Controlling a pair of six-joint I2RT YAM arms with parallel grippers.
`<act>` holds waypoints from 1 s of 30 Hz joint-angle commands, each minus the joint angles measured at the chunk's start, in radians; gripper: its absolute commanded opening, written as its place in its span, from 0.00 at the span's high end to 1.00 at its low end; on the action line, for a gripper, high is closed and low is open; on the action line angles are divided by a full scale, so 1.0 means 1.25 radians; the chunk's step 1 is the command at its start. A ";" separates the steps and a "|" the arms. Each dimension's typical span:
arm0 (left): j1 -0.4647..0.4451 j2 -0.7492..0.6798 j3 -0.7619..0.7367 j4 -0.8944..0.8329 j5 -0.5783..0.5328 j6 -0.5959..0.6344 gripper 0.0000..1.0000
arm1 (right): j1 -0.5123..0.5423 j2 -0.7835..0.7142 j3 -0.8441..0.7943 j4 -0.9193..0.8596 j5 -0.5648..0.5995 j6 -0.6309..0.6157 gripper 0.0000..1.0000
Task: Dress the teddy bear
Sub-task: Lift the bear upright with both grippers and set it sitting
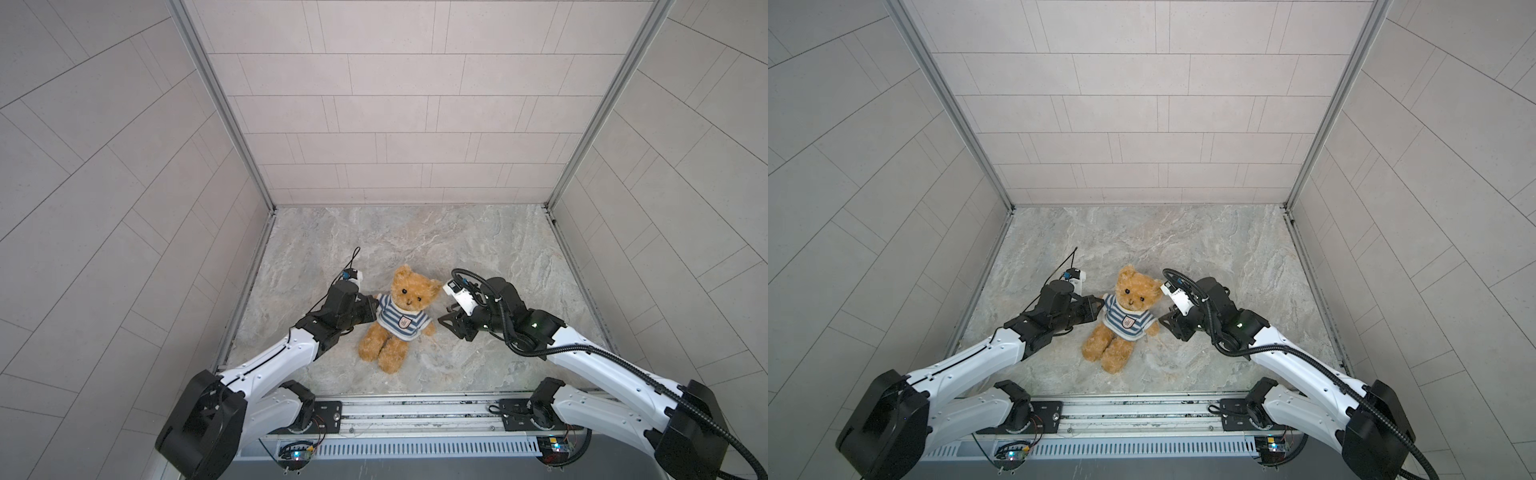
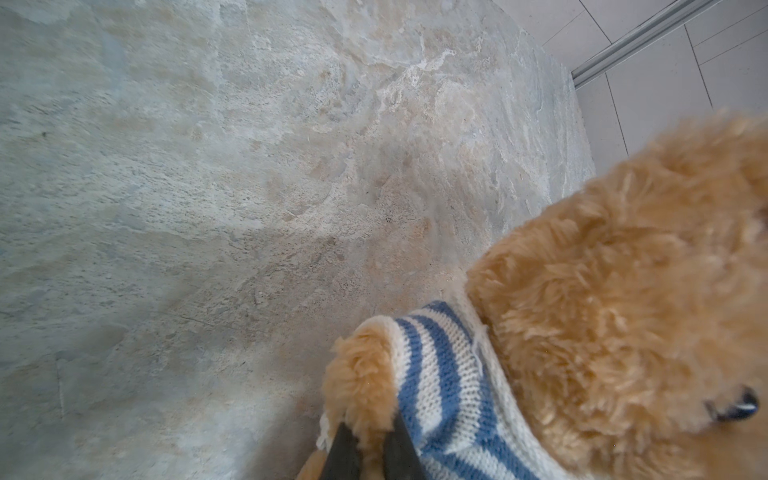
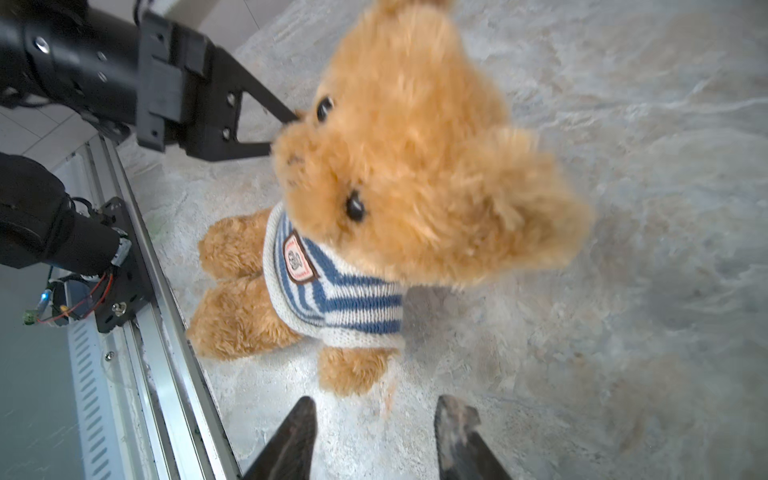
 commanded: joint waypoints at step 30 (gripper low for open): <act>0.006 -0.040 -0.041 -0.003 0.011 -0.009 0.87 | -0.033 0.229 0.019 0.250 -0.017 0.069 0.99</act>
